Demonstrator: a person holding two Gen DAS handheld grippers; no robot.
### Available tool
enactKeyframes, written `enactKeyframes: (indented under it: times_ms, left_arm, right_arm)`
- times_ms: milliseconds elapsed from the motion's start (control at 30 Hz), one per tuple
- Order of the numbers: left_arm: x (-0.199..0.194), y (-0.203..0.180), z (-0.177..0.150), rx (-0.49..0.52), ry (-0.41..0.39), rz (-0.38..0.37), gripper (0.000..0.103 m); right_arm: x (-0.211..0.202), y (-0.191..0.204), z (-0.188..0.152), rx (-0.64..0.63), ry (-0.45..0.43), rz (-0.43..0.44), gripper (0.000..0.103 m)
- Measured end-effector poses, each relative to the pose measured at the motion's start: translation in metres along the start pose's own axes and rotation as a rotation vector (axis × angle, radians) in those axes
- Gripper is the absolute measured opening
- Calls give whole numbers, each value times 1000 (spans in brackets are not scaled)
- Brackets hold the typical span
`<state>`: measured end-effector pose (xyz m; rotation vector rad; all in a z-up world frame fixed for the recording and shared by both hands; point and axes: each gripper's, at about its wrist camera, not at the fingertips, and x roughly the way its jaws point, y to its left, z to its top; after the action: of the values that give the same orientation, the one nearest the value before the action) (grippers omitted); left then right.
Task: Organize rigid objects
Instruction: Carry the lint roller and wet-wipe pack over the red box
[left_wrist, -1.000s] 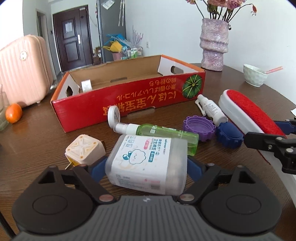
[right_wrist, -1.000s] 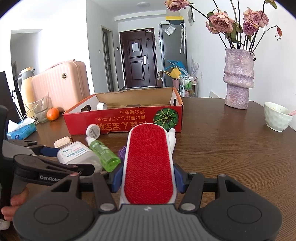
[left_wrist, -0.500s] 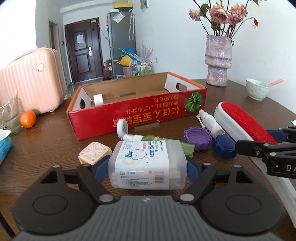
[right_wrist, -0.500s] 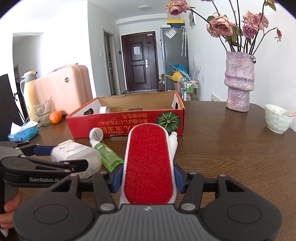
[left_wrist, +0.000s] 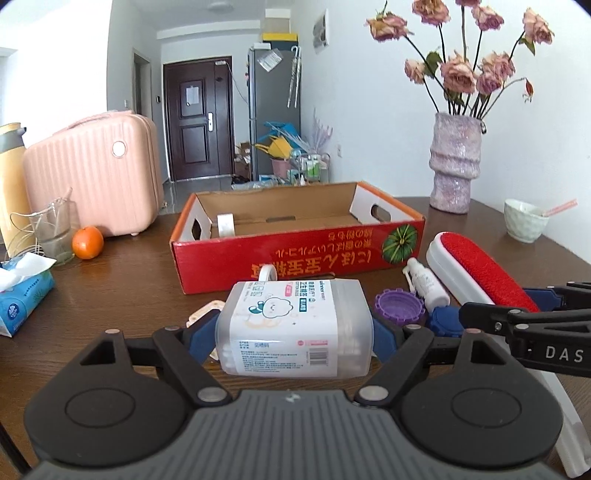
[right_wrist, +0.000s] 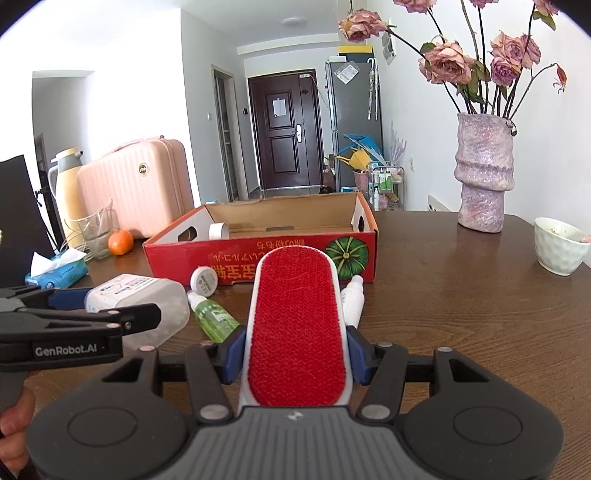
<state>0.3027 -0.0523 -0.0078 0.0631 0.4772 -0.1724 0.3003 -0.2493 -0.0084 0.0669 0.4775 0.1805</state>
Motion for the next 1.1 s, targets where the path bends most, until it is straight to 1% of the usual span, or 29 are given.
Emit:
enactKeyframes:
  times_ms: [267,433,600,833,1100]
  left_arm:
    - [-12,0,11,-30,-50,30,83]
    - [-11,3,21,-44,-60,57,83]
    - [-7,7,34,-63,-78,81,83]
    - [2,18,54,-125,-106,101,83]
    - [19,26,73,-153,-128,142,83]
  right_arm:
    - [-6,10,18,-34,-42,0,55]
    - [-2,14,33,-45,-60,-4,55]
    - [5,17,46,-47,-69,-10,55]
    - [20,20,67,-40,-90,-8,55]
    - [42,23,87,-25,-102,1,55]
